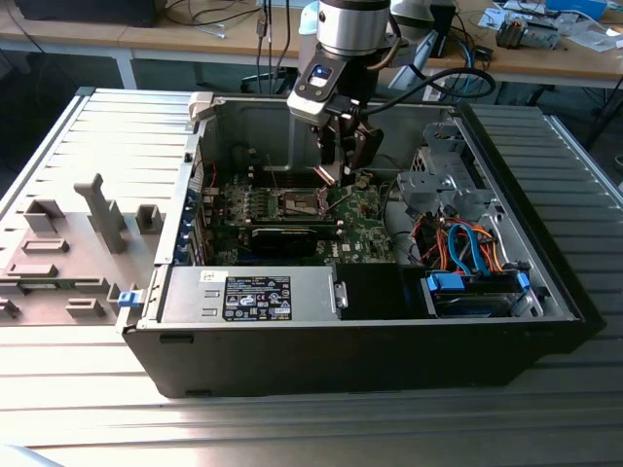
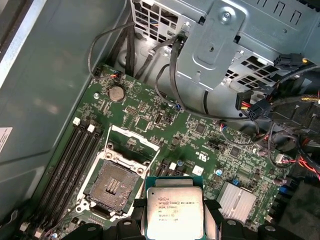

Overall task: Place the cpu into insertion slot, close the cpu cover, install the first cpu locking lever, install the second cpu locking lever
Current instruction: 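Place the cpu into insertion slot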

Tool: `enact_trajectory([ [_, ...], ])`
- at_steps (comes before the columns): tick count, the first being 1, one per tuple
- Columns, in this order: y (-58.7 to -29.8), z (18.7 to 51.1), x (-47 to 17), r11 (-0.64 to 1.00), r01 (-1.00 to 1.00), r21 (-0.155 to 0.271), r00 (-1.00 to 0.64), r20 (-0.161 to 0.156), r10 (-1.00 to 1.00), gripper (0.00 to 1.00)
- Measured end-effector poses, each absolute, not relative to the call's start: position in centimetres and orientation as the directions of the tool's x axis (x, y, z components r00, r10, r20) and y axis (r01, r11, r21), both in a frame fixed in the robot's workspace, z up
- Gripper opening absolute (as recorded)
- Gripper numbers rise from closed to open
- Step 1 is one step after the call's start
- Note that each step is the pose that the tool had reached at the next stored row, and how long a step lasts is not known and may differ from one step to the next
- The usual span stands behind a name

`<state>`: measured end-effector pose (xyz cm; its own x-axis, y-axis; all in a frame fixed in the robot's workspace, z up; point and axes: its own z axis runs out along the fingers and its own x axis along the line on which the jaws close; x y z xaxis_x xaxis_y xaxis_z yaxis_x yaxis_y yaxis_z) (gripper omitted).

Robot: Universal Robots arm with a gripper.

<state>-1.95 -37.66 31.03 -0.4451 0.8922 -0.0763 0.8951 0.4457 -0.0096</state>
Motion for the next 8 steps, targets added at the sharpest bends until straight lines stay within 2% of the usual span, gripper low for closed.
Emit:
enact_trajectory([
  [8, -37.66, 31.03, -1.95, 0.436, 0.9, -0.011, -0.435, -0.079, 0.897, 0.54],
])
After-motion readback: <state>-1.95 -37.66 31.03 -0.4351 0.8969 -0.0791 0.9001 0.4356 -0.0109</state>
